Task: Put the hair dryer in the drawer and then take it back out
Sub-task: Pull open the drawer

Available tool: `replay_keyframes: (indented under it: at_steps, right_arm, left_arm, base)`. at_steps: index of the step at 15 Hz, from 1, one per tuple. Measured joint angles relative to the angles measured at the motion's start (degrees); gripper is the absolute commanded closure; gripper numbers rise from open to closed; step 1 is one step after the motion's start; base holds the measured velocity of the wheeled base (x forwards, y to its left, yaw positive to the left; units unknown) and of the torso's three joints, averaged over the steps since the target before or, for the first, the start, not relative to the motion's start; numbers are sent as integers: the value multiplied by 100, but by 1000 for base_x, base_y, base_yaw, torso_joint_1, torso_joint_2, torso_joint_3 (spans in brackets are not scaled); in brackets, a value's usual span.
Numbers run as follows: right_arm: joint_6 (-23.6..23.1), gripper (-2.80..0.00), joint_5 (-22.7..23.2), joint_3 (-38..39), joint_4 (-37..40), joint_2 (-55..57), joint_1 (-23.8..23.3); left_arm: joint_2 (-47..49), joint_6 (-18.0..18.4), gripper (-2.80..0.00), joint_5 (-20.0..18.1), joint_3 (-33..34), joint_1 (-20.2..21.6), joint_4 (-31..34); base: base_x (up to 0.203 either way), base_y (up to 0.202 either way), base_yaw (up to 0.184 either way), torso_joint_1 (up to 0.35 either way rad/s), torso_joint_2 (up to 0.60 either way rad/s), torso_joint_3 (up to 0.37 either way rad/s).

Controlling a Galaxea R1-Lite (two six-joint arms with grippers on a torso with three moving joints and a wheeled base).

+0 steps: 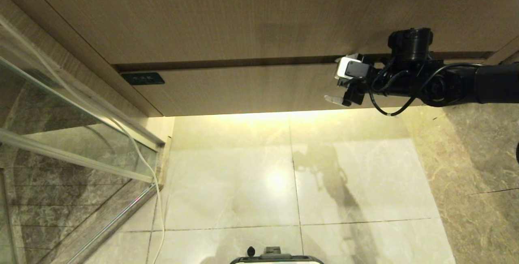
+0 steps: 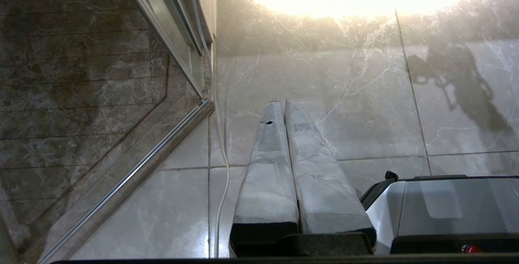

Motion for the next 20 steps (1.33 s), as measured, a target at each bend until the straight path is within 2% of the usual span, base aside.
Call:
replay_keyframes:
  at_steps: [3, 7, 13, 16, 20]
  right_arm:
    - [-41, -280, 2, 0, 646, -9, -15]
    - [-39, -280, 17, 41, 1947, -170, -68]
    - [-28, -280, -171, 267, 2447, -358, -144]
    - [17, -280, -521, 468, 2702, -521, -157]
    - [28, -280, -731, 1014, 4142, -1128, -262]
  left_arm:
    - [0, 2, 0, 2, 0, 0, 1]
    - [0, 4, 0, 2, 0, 2, 0]
    - [0, 0, 0, 0, 0, 0, 0]
    - [0, 2, 0, 0, 0, 2, 1]
    - [0, 1, 0, 2, 0, 5, 1]
  base:
    - [0, 0, 0, 0, 0, 0]
    - [0, 0, 0, 0, 0, 0]
    - [0, 0, 0, 0, 0, 0]
    - [0, 0, 0, 0, 0, 0]
    - [0, 0, 0, 0, 0, 0]
